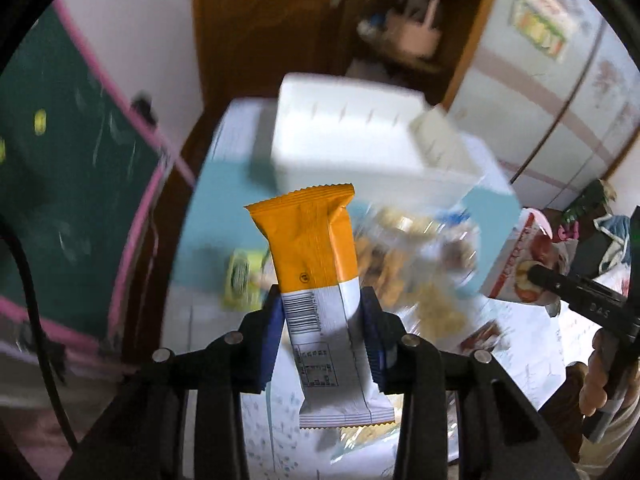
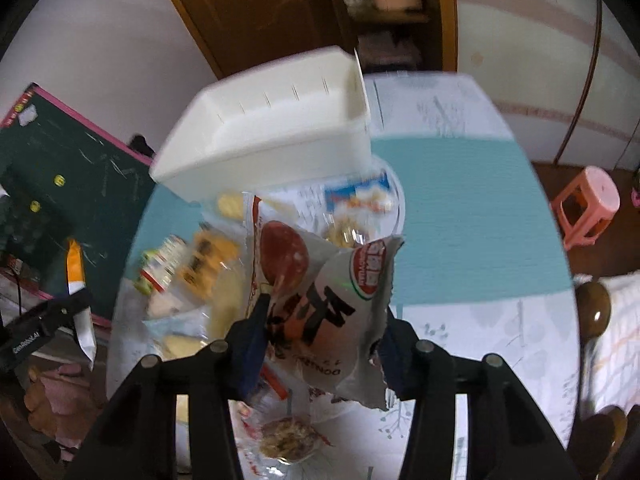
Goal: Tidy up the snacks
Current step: 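Carry both snacks over the white tray and open both tools to drop them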
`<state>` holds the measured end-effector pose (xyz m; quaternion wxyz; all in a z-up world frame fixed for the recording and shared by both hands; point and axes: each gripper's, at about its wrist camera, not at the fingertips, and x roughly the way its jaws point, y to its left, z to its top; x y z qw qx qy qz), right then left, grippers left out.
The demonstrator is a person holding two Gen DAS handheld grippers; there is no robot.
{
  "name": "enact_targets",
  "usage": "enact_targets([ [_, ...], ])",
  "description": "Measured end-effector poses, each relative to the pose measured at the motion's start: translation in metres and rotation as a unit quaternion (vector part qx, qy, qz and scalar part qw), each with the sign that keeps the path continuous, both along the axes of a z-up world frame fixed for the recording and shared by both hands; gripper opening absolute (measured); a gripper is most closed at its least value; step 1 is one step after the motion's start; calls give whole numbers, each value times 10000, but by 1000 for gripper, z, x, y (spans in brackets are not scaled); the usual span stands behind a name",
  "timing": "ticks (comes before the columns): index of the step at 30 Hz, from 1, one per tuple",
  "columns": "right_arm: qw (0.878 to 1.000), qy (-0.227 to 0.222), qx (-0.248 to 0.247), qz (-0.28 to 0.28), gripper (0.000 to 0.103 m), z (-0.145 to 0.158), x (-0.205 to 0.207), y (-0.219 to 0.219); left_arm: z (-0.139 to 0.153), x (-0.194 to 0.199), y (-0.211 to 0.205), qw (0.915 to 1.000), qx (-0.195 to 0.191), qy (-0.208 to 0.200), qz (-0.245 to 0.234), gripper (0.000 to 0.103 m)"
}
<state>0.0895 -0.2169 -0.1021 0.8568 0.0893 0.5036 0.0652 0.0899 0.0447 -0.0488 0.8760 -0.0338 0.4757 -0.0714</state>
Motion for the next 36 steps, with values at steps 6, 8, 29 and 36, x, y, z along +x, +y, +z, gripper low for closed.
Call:
enact_targets([
  [6, 9962, -825, -231, 152, 49, 80, 11, 8, 87, 27, -4, 9961, 269, -804, -246, 36],
  [8, 9937, -1049, -364, 163, 49, 104, 21, 13, 111, 41, -11, 9931, 400, -1075, -251, 36],
  [29, 9950, -569, -815, 25, 52, 91, 202, 57, 44, 235, -49, 9962, 512, -680, -195, 37],
  [36, 9962, -108, -854, 157, 54, 44, 228, 61, -4, 258, -54, 9982, 527, -218, -161, 55],
])
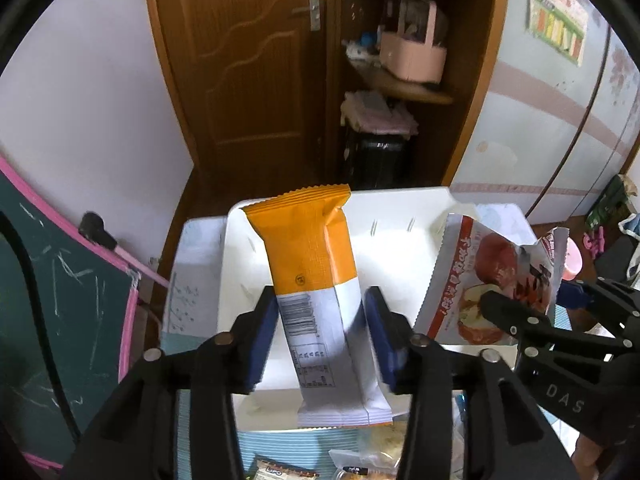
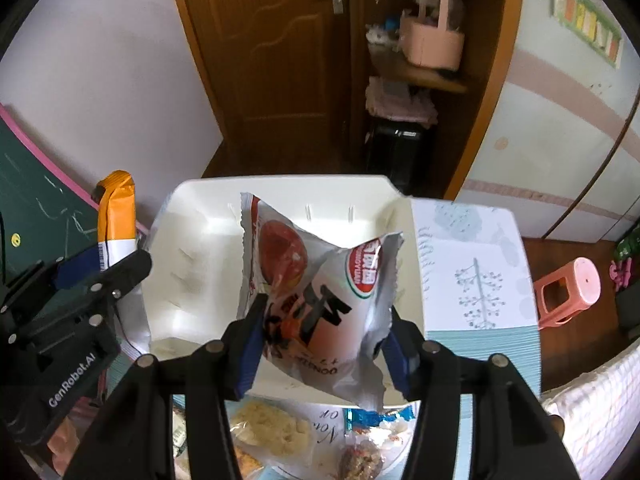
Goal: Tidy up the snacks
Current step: 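Carry both snacks over the white tray and open both tools to drop them, then withdraw both tools from the tray back toward the snack pile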
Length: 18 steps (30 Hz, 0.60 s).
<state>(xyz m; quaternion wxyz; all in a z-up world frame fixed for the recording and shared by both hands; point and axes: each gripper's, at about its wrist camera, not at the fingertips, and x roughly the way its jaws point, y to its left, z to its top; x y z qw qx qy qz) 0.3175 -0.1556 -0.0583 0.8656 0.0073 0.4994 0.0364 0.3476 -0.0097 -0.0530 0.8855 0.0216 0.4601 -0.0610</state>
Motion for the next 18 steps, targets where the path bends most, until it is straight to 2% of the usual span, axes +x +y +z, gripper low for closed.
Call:
enact_targets([
  [1, 10000, 35, -24, -6, 55, -5, 2, 1, -6, 2, 0, 9999, -26, 112, 9, 80],
  [2, 9999, 50, -112, -57, 55, -9, 4, 2, -12, 4, 3, 9997, -83, 203, 47, 98],
  [4, 9993, -7, -361, -126, 56, -17, 3, 3, -19, 3, 8, 9994, -211, 215, 140, 99],
  [6, 9993, 28, -382, -1, 57, -23, 0, 4, -27, 5, 13, 9988, -320, 332, 179, 99],
  [12, 9997, -47, -224, 77, 57, -19, -6, 2, -36, 4, 26, 9968, -519, 480, 384, 99],
  [18, 9999, -94, 71, -33, 58, -12, -9, -3, -25, -14, 29, 9977, -477, 317, 368, 99],
])
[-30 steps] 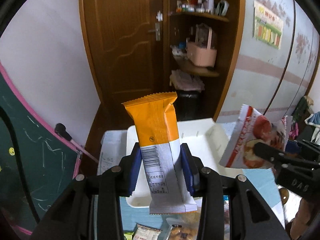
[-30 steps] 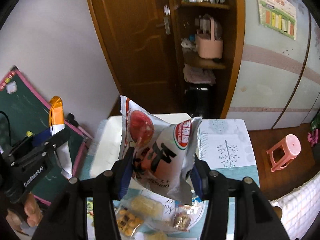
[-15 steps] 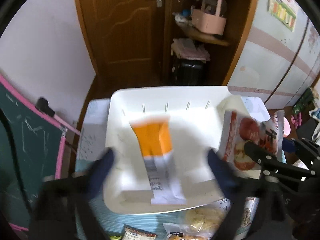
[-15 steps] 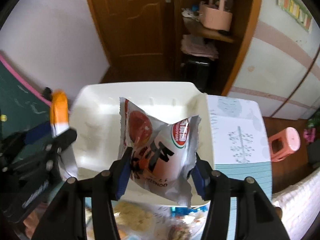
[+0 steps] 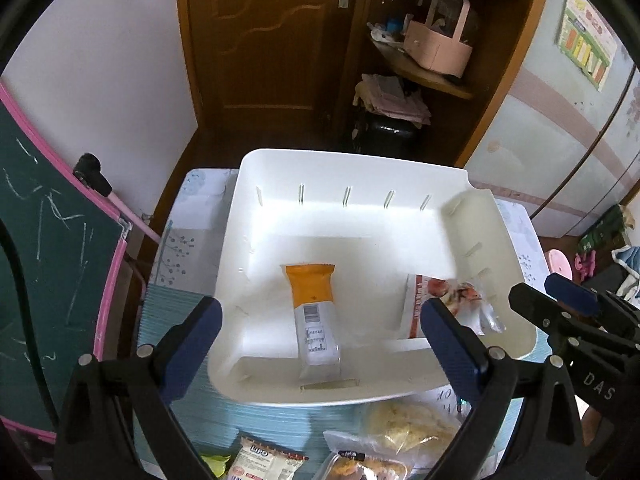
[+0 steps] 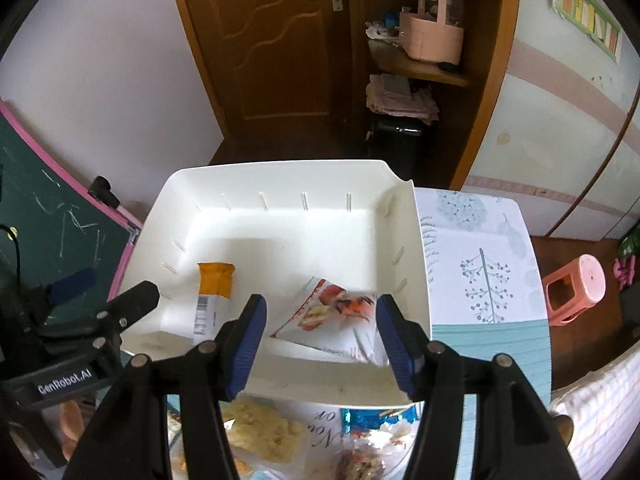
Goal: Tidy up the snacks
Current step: 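Withdraw both tools from the tray back toward the snack pile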
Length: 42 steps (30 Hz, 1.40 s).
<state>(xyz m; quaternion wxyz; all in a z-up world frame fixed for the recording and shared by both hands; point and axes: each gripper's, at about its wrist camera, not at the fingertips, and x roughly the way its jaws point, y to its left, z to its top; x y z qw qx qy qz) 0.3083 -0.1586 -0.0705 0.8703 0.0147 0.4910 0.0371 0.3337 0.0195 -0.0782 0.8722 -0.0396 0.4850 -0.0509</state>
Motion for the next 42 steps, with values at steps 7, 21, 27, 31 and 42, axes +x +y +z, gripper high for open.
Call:
enact_targets([
  [7, 9995, 26, 303, 42, 57, 12, -16, 1, 25, -21, -4, 9997, 114, -128, -178, 99],
  [21, 9990, -416, 103, -141, 57, 51, -52, -7, 75, -63, -13, 9977, 243, -557, -310, 99],
  [27, 9979, -626, 84, -142, 57, 72, -75, -9, 100, -92, -20, 9942, 366, -912, -439, 99],
  [31, 9972, -735, 110, -105, 57, 84, -94, -10, 118, -119, -27, 9904, 480, -1169, -559, 99],
  [42, 9910, -1337, 11, 33, 57, 109, -171, -16, 133, -195, -30, 9860, 519, -1453, -637, 99],
])
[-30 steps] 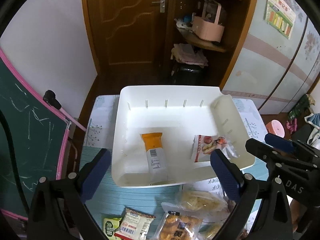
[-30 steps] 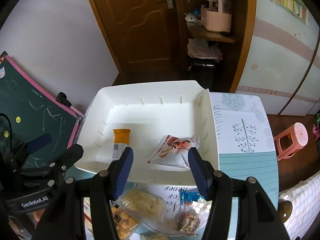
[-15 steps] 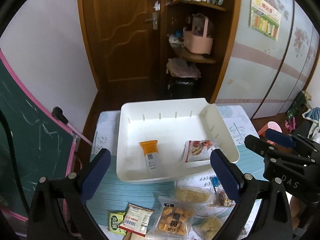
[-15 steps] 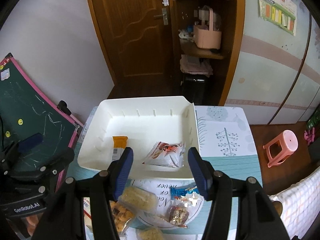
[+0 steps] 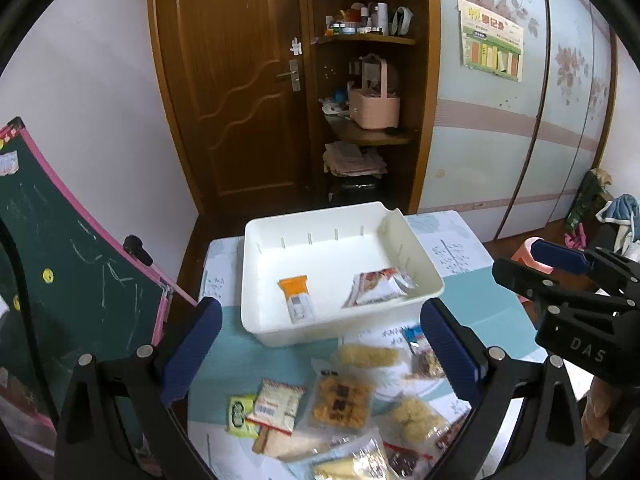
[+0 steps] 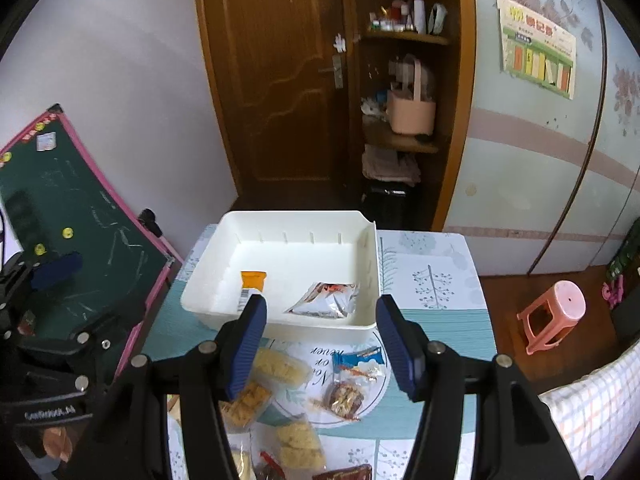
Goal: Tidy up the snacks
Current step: 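Withdraw both tools from the tray back toward the snack pile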
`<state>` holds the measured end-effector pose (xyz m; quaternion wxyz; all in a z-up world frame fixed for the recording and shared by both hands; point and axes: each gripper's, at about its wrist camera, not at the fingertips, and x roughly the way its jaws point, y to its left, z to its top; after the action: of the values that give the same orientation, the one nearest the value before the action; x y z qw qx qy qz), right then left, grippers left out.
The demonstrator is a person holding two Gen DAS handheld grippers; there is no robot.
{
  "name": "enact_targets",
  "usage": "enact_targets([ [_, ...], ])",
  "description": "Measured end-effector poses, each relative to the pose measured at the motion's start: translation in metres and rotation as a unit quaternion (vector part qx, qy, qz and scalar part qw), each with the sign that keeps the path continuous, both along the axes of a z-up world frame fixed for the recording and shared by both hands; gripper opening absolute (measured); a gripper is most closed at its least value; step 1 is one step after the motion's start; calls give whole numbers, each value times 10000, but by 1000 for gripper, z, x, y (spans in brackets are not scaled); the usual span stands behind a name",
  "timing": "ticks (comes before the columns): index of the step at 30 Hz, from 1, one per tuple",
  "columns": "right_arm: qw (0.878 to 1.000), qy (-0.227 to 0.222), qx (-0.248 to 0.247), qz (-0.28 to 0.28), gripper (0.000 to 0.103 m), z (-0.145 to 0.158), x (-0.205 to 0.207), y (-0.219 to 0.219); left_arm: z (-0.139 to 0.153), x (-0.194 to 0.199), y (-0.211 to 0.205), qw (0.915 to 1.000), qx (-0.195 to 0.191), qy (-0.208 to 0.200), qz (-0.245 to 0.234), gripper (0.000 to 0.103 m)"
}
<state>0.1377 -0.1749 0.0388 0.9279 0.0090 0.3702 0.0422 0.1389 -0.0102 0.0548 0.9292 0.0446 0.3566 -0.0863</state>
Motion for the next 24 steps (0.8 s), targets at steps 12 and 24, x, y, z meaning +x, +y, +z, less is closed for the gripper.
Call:
enact_targets([
  [12, 9986, -132, -230, 452, 57, -36, -70, 0, -45, -70, 12, 9992, -331, 168, -177, 99],
  [24, 9900, 1204, -288, 682, 57, -154, -78, -4, -179, -84, 14, 9802, -723, 1836, -140, 99],
])
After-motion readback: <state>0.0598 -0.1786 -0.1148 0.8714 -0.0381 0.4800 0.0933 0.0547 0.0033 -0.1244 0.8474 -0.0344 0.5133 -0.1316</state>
